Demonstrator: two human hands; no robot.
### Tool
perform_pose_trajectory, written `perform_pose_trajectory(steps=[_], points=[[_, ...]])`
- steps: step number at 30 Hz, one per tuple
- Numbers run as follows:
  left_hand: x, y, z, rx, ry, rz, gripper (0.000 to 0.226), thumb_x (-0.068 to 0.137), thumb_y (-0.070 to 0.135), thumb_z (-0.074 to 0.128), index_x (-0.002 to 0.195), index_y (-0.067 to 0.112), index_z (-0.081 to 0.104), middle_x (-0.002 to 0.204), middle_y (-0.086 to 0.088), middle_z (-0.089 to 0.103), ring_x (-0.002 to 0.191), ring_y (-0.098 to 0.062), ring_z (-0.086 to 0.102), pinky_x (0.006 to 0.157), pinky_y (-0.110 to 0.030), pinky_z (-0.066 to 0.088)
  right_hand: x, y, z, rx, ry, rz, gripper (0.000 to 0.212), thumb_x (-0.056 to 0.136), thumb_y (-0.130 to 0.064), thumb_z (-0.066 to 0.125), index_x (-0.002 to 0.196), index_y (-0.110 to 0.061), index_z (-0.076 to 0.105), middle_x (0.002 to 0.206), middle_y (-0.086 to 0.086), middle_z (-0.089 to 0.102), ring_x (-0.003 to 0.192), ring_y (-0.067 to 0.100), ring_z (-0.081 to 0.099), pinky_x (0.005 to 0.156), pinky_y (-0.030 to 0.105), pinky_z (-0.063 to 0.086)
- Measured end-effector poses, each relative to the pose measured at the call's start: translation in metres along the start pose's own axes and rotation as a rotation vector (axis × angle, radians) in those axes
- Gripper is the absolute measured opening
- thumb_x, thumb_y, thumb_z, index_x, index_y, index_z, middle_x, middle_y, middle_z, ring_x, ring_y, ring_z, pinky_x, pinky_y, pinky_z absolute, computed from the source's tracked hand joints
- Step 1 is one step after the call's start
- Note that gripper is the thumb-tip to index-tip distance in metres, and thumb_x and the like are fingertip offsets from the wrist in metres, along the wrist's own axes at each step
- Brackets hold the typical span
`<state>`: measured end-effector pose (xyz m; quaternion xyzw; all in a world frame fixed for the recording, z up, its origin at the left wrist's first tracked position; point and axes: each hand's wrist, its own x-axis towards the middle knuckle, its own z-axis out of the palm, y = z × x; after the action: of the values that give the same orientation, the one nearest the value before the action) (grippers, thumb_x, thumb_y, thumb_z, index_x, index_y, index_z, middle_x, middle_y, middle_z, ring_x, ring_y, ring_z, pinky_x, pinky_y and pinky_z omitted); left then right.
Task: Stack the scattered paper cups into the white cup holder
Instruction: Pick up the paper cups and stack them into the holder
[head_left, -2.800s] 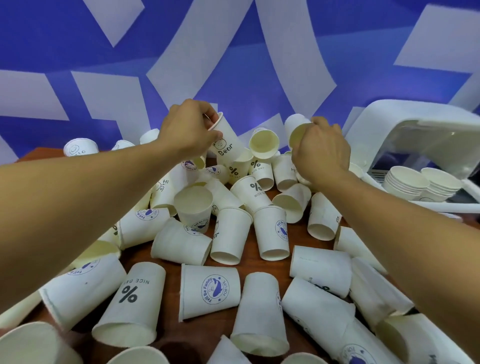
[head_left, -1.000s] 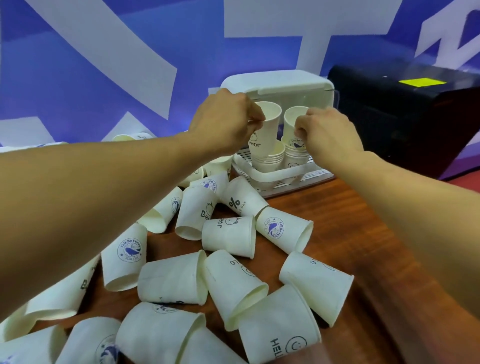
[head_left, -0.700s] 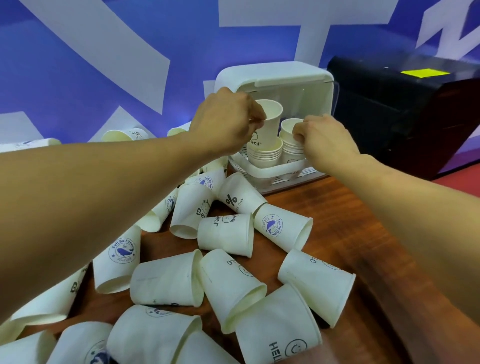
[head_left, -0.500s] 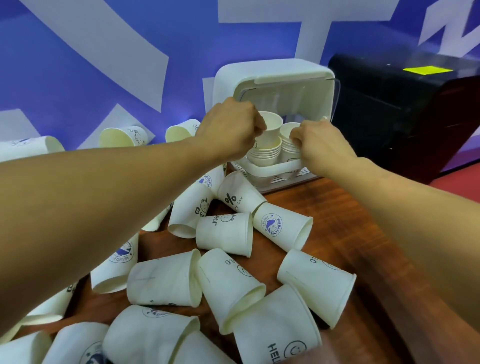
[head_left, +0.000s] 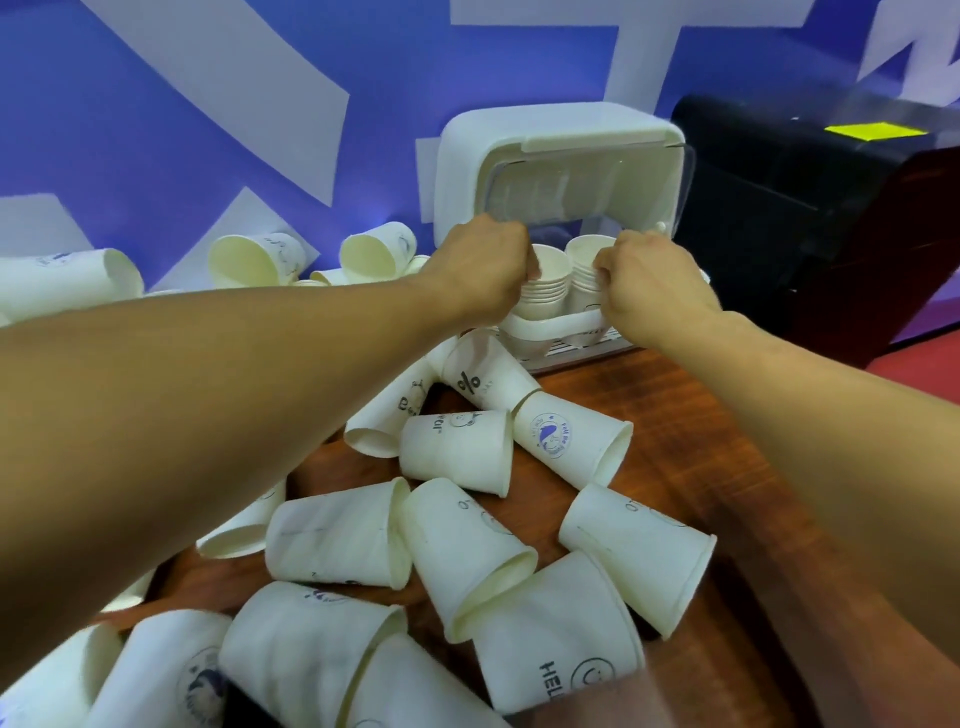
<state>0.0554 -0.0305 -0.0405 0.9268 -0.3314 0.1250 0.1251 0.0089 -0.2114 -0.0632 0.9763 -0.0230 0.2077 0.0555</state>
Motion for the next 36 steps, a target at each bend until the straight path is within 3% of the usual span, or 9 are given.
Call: perform_pose_trajectory(steps=[3, 7, 11, 14, 17, 19, 22, 29, 36], points=[[-0.014, -0.006, -0.006, -0.041, 0.033, -0.012, 0.04, 0.093, 0.025, 0.063, 0.133, 0.028, 0.06, 0.121, -0.008, 0.065, 0.111, -0.028, 0.057, 0.089, -0.037, 0.046, -0.005, -0.012, -0.012, 0.038, 0.066, 0.055, 0.029, 0.09, -0.019, 0.057, 0.116, -0.006, 0.058, 0.111, 0.014, 0.051, 0.097, 0.034, 0.051, 0.073, 0.039, 0.041], [-0.039, -0.037, -0.033, -0.021, 0.082, -0.065, 0.029, 0.09, 0.034, 0.067, 0.118, 0.027, 0.068, 0.118, -0.002, 0.068, 0.113, -0.027, 0.055, 0.089, -0.035, 0.045, -0.008, -0.042, -0.038, 0.09, 0.217, 0.014, 0.029, 0.092, -0.023, 0.057, 0.115, -0.006, 0.056, 0.109, 0.015, 0.052, 0.097, 0.033, 0.052, 0.077, 0.044, 0.045], [-0.072, -0.079, -0.071, 0.023, 0.093, -0.213, 0.018, 0.091, 0.029, 0.064, 0.106, 0.025, 0.071, 0.111, 0.0, 0.07, 0.11, -0.028, 0.056, 0.089, -0.036, 0.045, 0.0, -0.076, -0.06, 0.154, 0.228, -0.074, 0.03, 0.09, -0.022, 0.058, 0.115, -0.006, 0.057, 0.111, 0.015, 0.054, 0.101, 0.035, 0.051, 0.078, 0.043, 0.045], [-0.091, -0.109, -0.089, 0.067, 0.065, -0.341, 0.016, 0.089, 0.024, 0.058, 0.094, 0.019, 0.072, 0.095, -0.004, 0.07, 0.095, -0.03, 0.058, 0.076, -0.038, 0.053, 0.008, -0.109, -0.069, 0.185, 0.197, -0.149, 0.03, 0.089, -0.02, 0.057, 0.116, -0.006, 0.059, 0.115, 0.015, 0.056, 0.105, 0.036, 0.052, 0.079, 0.041, 0.045], [-0.103, -0.136, -0.094, 0.073, -0.027, -0.434, 0.02, 0.09, 0.028, 0.053, 0.077, 0.02, 0.066, 0.087, 0.0, 0.062, 0.076, -0.023, 0.051, 0.057, -0.03, 0.041, 0.016, -0.142, -0.065, 0.19, 0.112, -0.161, 0.031, 0.09, -0.025, 0.055, 0.119, -0.013, 0.058, 0.115, 0.01, 0.056, 0.105, 0.031, 0.053, 0.078, 0.039, 0.048], [-0.108, -0.151, -0.094, -0.007, -0.09, -0.456, 0.017, 0.091, 0.035, 0.055, 0.096, 0.029, 0.07, 0.101, 0.005, 0.061, 0.083, -0.019, 0.051, 0.065, -0.03, 0.04, 0.024, -0.16, -0.057, 0.202, 0.034, -0.162, 0.035, 0.09, -0.025, 0.054, 0.124, -0.017, 0.056, 0.12, 0.008, 0.053, 0.109, 0.029, 0.051, 0.081, 0.039, 0.047], [-0.111, -0.163, -0.09, -0.131, -0.163, -0.482, 0.036, 0.09, 0.038, 0.062, 0.126, 0.031, 0.061, 0.126, 0.002, 0.058, 0.105, -0.023, 0.054, 0.084, -0.032, 0.044, 0.038, -0.181, -0.039, 0.186, -0.053, -0.172, 0.038, 0.09, -0.025, 0.054, 0.127, -0.017, 0.056, 0.127, 0.007, 0.048, 0.115, 0.028, 0.047, 0.082, 0.038, 0.045], [-0.099, -0.184, -0.072, -0.155, -0.175, -0.469, 0.042, 0.091, 0.041, 0.062, 0.131, 0.032, 0.057, 0.135, 0.0, 0.054, 0.118, -0.023, 0.051, 0.089, -0.031, 0.043, 0.068, -0.209, -0.004, 0.081, -0.175, -0.122, 0.04, 0.095, -0.035, 0.045, 0.129, -0.017, 0.055, 0.147, 0.006, 0.032, 0.129, 0.027, 0.034, 0.099, 0.045, 0.034], [-0.092, -0.193, -0.058, -0.07, -0.178, -0.385, 0.046, 0.091, 0.049, 0.055, 0.135, 0.035, 0.054, 0.143, 0.003, 0.049, 0.126, -0.024, 0.045, 0.091, -0.03, 0.037, 0.079, -0.215, 0.011, 0.076, -0.266, -0.064, 0.045, 0.098, -0.035, 0.03, 0.133, -0.015, 0.049, 0.147, 0.005, 0.037, 0.131, 0.027, 0.034, 0.101, 0.049, 0.03]])
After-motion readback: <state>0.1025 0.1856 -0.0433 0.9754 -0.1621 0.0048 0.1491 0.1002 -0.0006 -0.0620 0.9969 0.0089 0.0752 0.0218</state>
